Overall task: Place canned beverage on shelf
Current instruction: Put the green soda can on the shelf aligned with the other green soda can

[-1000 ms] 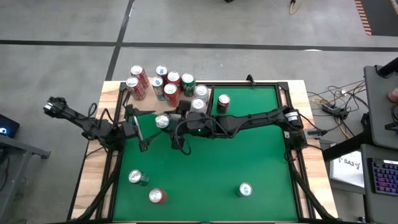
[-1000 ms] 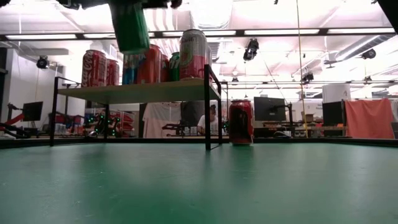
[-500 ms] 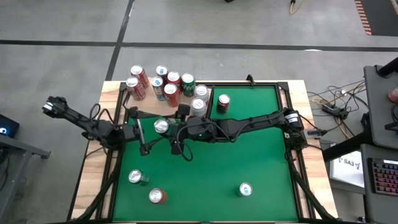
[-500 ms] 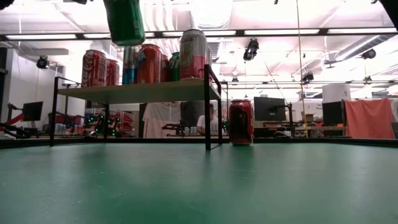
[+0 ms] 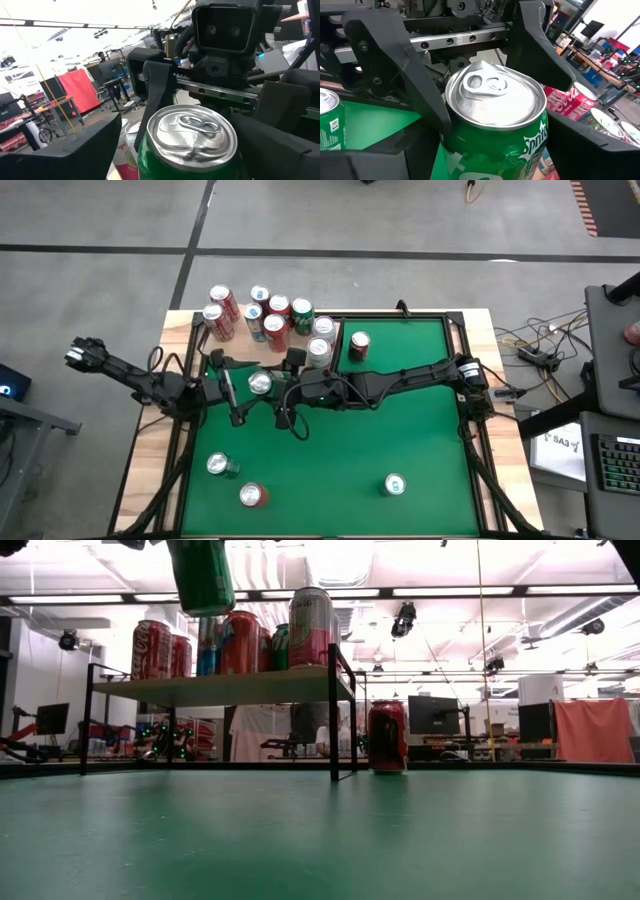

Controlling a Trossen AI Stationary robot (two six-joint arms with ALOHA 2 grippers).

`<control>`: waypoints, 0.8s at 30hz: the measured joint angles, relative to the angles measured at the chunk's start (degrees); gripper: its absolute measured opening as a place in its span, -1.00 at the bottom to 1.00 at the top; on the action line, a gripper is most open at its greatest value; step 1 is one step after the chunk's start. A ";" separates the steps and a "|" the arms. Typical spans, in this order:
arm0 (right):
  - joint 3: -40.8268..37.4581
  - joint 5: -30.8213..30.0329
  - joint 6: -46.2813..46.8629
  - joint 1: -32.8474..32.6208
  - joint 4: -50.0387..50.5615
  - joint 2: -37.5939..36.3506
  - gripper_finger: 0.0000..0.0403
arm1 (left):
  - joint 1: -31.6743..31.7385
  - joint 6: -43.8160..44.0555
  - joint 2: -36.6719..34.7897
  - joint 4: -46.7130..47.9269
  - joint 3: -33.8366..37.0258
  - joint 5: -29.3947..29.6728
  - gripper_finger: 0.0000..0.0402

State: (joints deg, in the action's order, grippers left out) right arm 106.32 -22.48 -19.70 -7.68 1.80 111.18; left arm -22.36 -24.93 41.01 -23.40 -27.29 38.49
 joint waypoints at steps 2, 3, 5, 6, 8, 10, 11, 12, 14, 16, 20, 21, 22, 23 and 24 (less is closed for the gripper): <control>0.00 -0.01 -0.04 -0.03 0.03 0.00 0.45 | 0.05 0.21 0.32 0.26 0.00 0.01 0.73; 0.00 -0.02 -0.01 -0.03 0.07 0.00 0.45 | 0.05 0.27 0.53 0.39 0.00 0.09 0.72; -0.07 -0.02 -0.02 -0.03 0.22 0.02 0.45 | 0.07 0.30 1.11 0.46 0.00 0.18 0.69; -0.09 -0.02 -0.01 -0.03 0.28 0.02 0.45 | 0.07 0.19 1.37 0.44 0.00 0.17 0.67; -0.09 0.02 0.38 -0.03 0.49 0.02 0.45 | 0.07 -0.14 1.84 0.55 0.00 -0.12 0.62; -0.11 0.08 0.59 -0.03 0.50 0.06 0.45 | 0.07 -0.52 2.16 0.66 0.00 -0.44 0.56; -0.11 0.13 0.57 -0.03 0.52 0.07 0.45 | 0.07 -0.66 2.25 0.68 0.00 -0.50 0.52; -0.11 0.13 0.59 -0.03 0.52 0.07 0.45 | 0.07 -0.78 2.28 0.72 0.00 -0.57 0.48; -0.11 0.06 0.63 -0.03 0.50 0.07 0.45 | 0.07 -0.94 2.28 0.86 0.00 -0.68 0.39; -0.11 -0.07 0.80 -0.03 0.50 0.07 0.45 | 0.07 -1.07 2.23 0.90 0.00 -0.67 0.28; -0.11 -0.20 0.83 -0.01 0.37 0.07 0.45 | 0.09 -0.70 2.02 -0.08 0.01 -0.74 0.14; -0.11 -0.23 1.08 -0.01 0.37 0.07 0.45 | 0.07 -0.70 1.97 -0.17 0.02 -0.84 0.14; -0.11 -0.29 1.34 0.04 0.37 0.07 0.45 | 0.07 -0.69 1.82 -0.14 0.03 -0.93 0.15; -0.11 -0.56 1.61 0.04 0.35 0.07 0.45 | 0.07 -0.63 1.68 -0.09 0.07 -0.98 0.19; -0.11 -1.12 2.00 0.04 0.46 0.07 0.45 | 0.07 -0.65 1.48 0.01 0.07 -0.96 0.24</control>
State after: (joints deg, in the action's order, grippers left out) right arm 106.21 -23.60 -17.70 -7.64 2.26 111.24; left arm -22.28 -25.57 42.49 -23.39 -27.22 37.53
